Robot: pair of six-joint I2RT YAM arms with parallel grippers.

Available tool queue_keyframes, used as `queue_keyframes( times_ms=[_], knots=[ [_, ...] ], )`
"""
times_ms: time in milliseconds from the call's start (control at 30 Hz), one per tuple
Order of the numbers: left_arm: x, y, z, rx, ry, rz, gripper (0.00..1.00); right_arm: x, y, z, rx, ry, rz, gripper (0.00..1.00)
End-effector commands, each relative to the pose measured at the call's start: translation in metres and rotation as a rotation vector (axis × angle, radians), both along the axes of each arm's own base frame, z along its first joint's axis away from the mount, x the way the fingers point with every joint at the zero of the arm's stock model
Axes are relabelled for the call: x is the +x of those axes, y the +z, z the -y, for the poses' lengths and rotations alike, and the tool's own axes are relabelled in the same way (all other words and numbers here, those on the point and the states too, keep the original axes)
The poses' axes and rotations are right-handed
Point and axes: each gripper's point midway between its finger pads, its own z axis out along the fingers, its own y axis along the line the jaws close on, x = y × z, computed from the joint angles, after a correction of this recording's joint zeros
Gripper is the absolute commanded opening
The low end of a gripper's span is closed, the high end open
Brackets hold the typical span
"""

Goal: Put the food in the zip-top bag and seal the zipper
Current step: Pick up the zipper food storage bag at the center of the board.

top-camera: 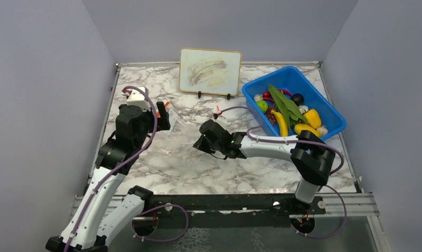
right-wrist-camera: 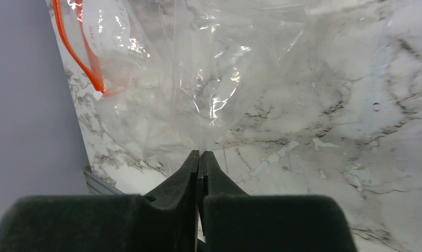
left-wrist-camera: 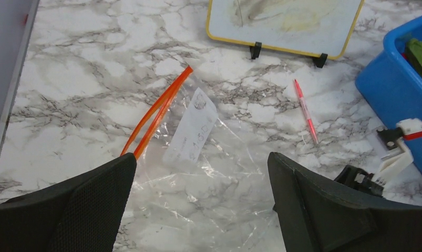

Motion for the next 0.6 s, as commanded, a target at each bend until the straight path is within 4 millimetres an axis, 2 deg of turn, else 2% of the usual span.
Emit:
queue_keyframes(
  times_ms=[0, 200, 400, 567],
  knots=[
    [-0.007, -0.022, 0.015, -0.003, -0.087, -0.096, 0.99, 0.01, 0.029, 0.028, -0.103, 0.029, 0.184, 0.01],
    [-0.009, -0.043, 0.03, -0.037, -0.139, -0.178, 0.94, -0.001, 0.034, 0.059, -0.21, 0.149, 0.267, 0.01],
    [-0.019, -0.078, 0.065, -0.144, -0.282, -0.322, 0.82, -0.034, 0.042, 0.08, -0.231, 0.415, 0.366, 0.01],
    [-0.019, -0.111, 0.073, -0.149, -0.313, -0.392, 0.83, -0.053, 0.052, 0.105, -0.235, 0.521, 0.455, 0.01]
  ],
)
